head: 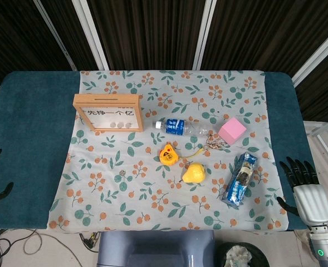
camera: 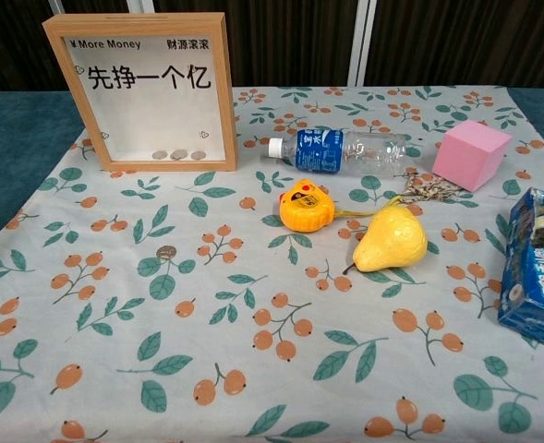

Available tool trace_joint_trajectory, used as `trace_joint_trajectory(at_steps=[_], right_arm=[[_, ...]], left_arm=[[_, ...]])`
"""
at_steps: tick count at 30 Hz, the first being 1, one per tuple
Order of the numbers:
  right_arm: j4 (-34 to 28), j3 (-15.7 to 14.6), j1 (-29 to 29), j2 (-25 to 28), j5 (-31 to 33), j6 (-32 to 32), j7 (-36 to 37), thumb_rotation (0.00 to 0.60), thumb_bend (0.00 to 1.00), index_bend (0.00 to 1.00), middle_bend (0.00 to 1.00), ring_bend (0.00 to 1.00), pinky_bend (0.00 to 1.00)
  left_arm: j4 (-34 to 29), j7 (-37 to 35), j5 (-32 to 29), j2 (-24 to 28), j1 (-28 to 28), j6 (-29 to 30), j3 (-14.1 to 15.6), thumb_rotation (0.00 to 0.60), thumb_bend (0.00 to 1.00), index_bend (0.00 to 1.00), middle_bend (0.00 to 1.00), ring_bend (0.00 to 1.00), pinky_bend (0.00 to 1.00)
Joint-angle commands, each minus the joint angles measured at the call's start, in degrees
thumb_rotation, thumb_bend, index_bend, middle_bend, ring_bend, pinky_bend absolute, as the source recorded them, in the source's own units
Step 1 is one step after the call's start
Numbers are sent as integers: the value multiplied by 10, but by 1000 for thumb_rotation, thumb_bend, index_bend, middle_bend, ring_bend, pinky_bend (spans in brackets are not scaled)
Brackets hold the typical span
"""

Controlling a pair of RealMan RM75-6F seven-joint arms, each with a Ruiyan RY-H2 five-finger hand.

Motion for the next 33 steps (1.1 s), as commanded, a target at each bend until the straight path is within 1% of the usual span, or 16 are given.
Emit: trace_joint_trajectory(at_steps=[1, 11, 16, 25, 29, 31, 33], right_arm=[[-2, 1, 0, 1, 2, -1, -1, 600, 297, 79, 0, 0, 0], [-3, 1, 0, 2, 4, -2, 0, 600, 297, 79, 0, 0, 0], [-7, 1, 0, 4, 7, -5, -3, 600, 296, 79, 0, 0, 0], [-10, 3, -2, 5, 14, -5, -4, 600, 297, 79, 0, 0, 0], [-12, 4, -4, 5, 16, 0, -6, 600, 297, 79, 0, 0, 0], [-12, 5, -5, 5, 16, 1, -6, 600, 297, 79, 0, 0, 0], [-13, 6, -6, 4, 18, 2, -6, 600, 297, 79, 0, 0, 0]], left_arm=[[-1, 0, 1, 0, 0, 0, 0, 600, 233, 87, 0, 0, 0], [-5, 4, -5, 3, -1, -6, 1, 600, 233, 91, 0, 0, 0], [-1, -5, -3, 3, -1, -6, 0, 600, 186, 91, 0, 0, 0], [-3, -7, -1, 5, -2, -10, 3, 600, 171, 77, 0, 0, 0], [-17, -43, 11, 19, -10, -30, 8, 600, 153, 77, 0, 0, 0], [-28, -58, 21, 37, -25, -55, 9, 600, 153, 77, 0, 0, 0], [-42, -60, 24, 56, -47, -84, 2, 600, 145, 80, 0, 0, 0]])
